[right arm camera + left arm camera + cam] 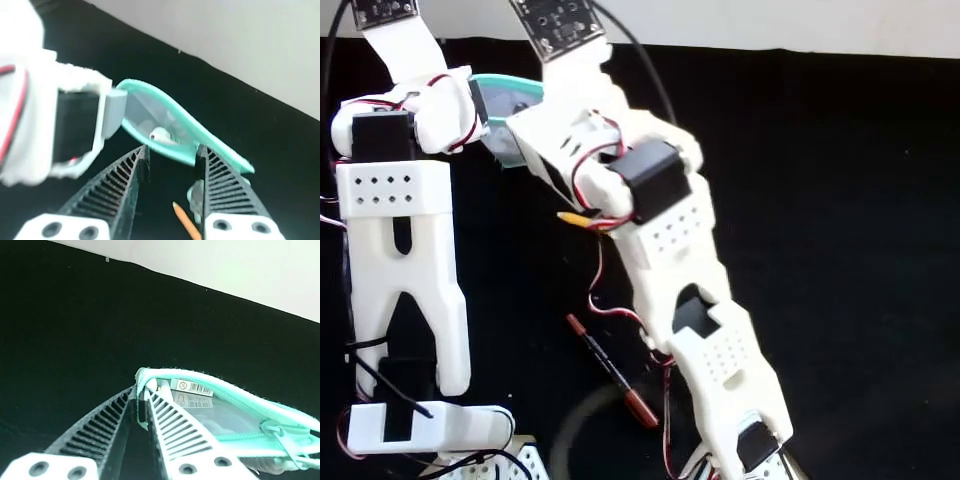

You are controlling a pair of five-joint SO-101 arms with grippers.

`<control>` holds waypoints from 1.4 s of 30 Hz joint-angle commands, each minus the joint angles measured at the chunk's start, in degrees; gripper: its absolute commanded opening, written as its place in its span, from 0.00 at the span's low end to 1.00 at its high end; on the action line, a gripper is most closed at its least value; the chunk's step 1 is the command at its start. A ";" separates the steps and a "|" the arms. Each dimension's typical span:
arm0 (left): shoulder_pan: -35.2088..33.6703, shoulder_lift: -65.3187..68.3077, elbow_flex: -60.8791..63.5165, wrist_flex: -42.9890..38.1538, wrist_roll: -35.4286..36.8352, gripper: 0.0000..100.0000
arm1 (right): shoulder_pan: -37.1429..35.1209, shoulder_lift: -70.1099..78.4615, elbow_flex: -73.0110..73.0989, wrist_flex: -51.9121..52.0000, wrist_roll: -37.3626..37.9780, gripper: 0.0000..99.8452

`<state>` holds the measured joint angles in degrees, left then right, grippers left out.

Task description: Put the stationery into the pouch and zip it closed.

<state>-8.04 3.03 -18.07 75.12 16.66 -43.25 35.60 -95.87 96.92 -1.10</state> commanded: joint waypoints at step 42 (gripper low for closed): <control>0.57 2.51 0.57 0.70 -0.44 0.01 | -3.30 -29.85 69.67 0.75 7.56 0.16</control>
<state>-8.04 3.03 -18.07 75.12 16.66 -45.36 8.79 -32.22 100.35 6.20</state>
